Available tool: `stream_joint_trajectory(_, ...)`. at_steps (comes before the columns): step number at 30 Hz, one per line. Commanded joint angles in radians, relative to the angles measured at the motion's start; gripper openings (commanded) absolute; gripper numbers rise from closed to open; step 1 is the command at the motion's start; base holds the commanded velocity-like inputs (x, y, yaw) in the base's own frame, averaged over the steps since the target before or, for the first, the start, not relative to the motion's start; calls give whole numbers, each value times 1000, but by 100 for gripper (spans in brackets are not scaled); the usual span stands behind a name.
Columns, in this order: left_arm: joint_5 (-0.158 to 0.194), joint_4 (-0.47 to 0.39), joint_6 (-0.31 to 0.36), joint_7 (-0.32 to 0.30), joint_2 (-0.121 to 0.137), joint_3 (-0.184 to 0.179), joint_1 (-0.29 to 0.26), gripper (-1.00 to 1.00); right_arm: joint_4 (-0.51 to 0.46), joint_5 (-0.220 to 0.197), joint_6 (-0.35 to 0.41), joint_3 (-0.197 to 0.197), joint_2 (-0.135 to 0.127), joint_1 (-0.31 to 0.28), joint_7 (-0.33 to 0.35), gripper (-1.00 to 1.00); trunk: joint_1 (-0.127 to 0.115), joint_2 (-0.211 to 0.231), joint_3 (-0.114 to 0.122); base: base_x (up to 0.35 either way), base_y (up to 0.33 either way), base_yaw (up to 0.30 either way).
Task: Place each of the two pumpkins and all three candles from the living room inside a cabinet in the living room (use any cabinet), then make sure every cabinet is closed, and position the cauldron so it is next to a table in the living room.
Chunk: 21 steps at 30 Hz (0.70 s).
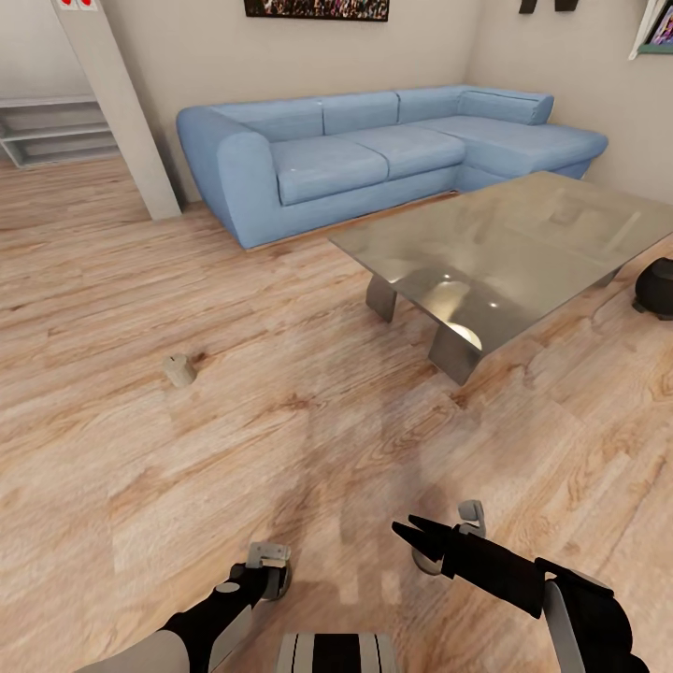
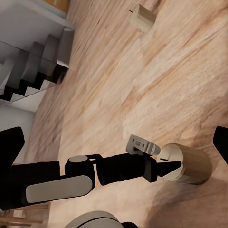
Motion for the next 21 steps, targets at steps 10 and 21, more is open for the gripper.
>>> stream_joint_trajectory(10,10,0,0,6,0,-8,0,-100,0,-2,6,-2,1,-1,2,100,-4,2,34,0,0,0)
stream_joint_trajectory(21,12,-3,11,9,3,-7,-1,-100,6,3,7,-7,-6,-1,-6,100,-9,4,77,0,0,0)
